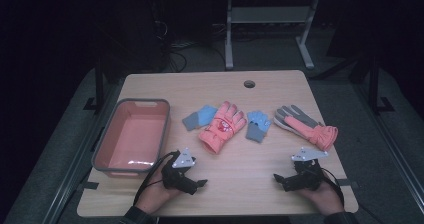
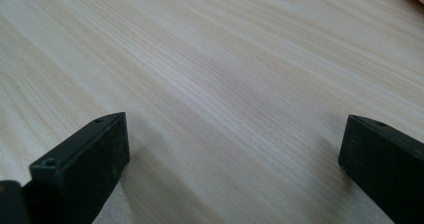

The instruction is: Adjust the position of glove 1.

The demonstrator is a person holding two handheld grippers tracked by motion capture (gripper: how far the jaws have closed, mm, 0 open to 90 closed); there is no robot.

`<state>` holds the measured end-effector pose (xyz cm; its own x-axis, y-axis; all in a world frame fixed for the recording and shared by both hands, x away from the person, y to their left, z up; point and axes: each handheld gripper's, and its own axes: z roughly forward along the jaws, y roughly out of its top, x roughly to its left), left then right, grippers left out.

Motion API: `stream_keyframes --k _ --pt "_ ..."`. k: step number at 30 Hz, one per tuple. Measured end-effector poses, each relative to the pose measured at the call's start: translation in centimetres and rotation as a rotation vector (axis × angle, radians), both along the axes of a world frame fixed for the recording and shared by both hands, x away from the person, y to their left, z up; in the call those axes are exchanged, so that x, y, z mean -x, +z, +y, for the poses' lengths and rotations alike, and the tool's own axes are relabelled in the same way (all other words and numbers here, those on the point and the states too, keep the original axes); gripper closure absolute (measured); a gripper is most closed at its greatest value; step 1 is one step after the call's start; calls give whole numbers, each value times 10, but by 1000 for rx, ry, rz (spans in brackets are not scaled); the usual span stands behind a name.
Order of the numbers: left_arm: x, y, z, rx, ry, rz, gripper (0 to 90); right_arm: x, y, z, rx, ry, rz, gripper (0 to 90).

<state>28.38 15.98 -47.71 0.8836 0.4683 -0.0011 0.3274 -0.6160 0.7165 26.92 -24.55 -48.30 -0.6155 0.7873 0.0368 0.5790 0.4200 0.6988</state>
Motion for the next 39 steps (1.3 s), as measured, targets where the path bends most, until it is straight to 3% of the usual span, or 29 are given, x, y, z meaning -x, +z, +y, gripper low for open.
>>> stream_keyframes --k 13,16,22,23,25,29,39 --pt "0 0 -1 3 6 2 122 -1 0 0 3 -5 -1 0" --pt "0 0 -1 5 8 4 122 1 4 -1 0 1 -5 133" --pt "1 0 -1 11 12 5 122 1 12 -2 -11 -4 -15 264" --pt "1 -1 -2 16 15 6 122 2 14 -2 -17 -8 -42 346" --pt "1 -1 -2 16 15 6 122 2 16 -2 -22 -5 -41 380" --pt "1 0 -1 11 12 4 122 0 21 0 -57 5 -47 600" --pt "0 0 -2 11 12 5 122 -7 28 9 -96 57 -51 879"
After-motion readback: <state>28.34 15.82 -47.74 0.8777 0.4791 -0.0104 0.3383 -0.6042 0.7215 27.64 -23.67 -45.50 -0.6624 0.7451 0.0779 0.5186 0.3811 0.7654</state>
